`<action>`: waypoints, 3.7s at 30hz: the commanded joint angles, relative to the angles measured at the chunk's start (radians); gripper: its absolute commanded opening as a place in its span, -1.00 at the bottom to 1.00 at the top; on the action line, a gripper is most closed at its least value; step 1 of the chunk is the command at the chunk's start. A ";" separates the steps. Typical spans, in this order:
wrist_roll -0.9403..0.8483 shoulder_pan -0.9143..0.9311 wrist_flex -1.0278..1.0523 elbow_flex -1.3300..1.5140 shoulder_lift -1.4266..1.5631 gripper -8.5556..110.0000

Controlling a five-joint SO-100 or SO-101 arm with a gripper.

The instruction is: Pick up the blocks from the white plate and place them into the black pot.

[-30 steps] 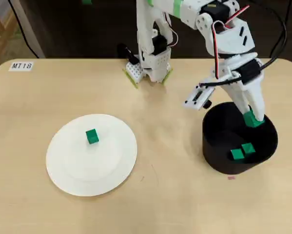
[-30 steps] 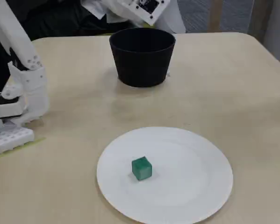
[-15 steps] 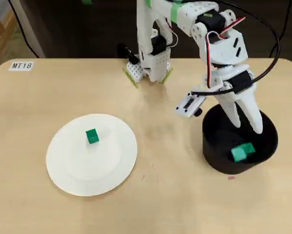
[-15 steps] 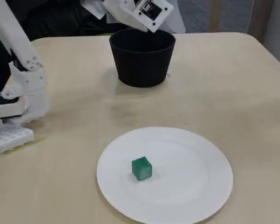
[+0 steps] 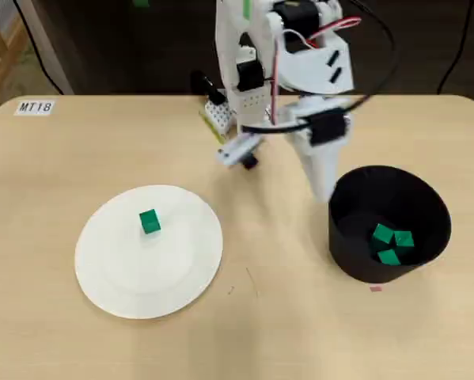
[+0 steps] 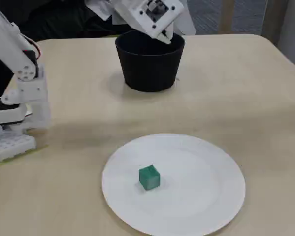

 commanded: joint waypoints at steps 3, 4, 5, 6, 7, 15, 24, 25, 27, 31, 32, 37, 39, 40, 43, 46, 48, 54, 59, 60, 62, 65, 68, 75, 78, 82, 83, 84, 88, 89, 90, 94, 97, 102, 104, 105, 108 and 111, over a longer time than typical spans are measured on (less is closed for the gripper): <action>-0.006 0.350 0.121 -0.005 0.052 -0.90; 0.012 0.400 0.143 -0.002 0.052 -0.90; 0.034 0.439 0.158 0.002 0.049 -0.90; 0.055 0.469 0.166 0.009 0.043 -0.90; 0.084 0.492 0.172 0.017 0.037 -0.90; 0.362 0.574 0.222 0.074 -0.041 -0.90; 0.581 0.647 0.222 0.081 -0.173 -0.90; 0.597 0.652 0.221 0.077 -0.190 -0.90; 0.620 0.661 0.221 0.071 -0.222 -0.90; 0.643 0.660 0.176 0.071 -0.290 -0.90; 0.643 0.655 0.158 0.067 -0.304 -0.90; 0.640 0.655 0.094 0.055 -0.339 -0.90; 0.603 0.652 0.086 0.031 -0.365 -0.80; 0.581 0.649 0.089 0.017 -0.380 -0.72; 0.554 0.643 0.100 -0.006 -0.416 -0.56; 0.546 0.640 0.091 -0.006 -0.445 -0.50; 0.540 0.640 0.077 -0.006 -0.460 -0.47; 0.505 0.624 0.055 -0.060 -0.540 -0.43; 0.468 0.620 0.029 -0.098 -0.591 -0.42; 0.463 0.618 0.029 -0.107 -0.601 -0.42; 0.459 0.611 0.029 -0.121 -0.623 -0.42; 0.457 0.606 0.031 -0.130 -0.649 -0.42; 0.456 0.606 0.028 -0.140 -0.667 -0.43; 0.446 0.604 0.021 -0.179 -0.726 -0.59; 0.445 0.607 0.012 -0.199 -0.746 -0.82; 0.434 0.617 0.011 -0.225 -0.765 -0.90; 0.428 0.618 0.006 -0.229 -0.765 -0.90; 0.420 0.618 0.006 -0.233 -0.765 -0.90; 0.350 0.600 -0.037 -0.272 -0.733 -0.90; 0.314 0.591 -0.071 -0.281 -0.707 -0.90; 0.276 0.577 -0.107 -0.281 -0.669 -0.90; 0.109 0.494 -0.247 -0.276 -0.494 -0.90; 0.023 0.387 -0.282 -0.272 -0.359 -0.90; -0.025 0.140 -0.232 -0.270 -0.127 -0.90; 0.011 0.020 -0.202 -0.235 -0.038 -0.90; 0.034 -0.046 -0.202 -0.202 0.012 -0.90; 0.103 -0.247 -0.212 -0.078 0.144 -0.90; 0.153 -0.431 -0.256 0.107 0.265 -0.90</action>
